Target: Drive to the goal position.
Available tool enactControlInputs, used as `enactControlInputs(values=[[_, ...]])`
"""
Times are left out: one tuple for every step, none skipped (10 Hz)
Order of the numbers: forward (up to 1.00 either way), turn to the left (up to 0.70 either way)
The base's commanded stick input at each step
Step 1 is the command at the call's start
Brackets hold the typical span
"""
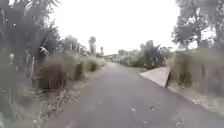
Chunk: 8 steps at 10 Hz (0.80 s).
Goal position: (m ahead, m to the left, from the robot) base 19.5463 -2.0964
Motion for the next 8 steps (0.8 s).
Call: enactControlInputs(values=[[1.0,0.0],[1.0,0.0],[1.0,0.0],[1.0,0.0],[1.0,0.0],[1.0,0.0],[1.0,0.0],[1.0,0.0]])
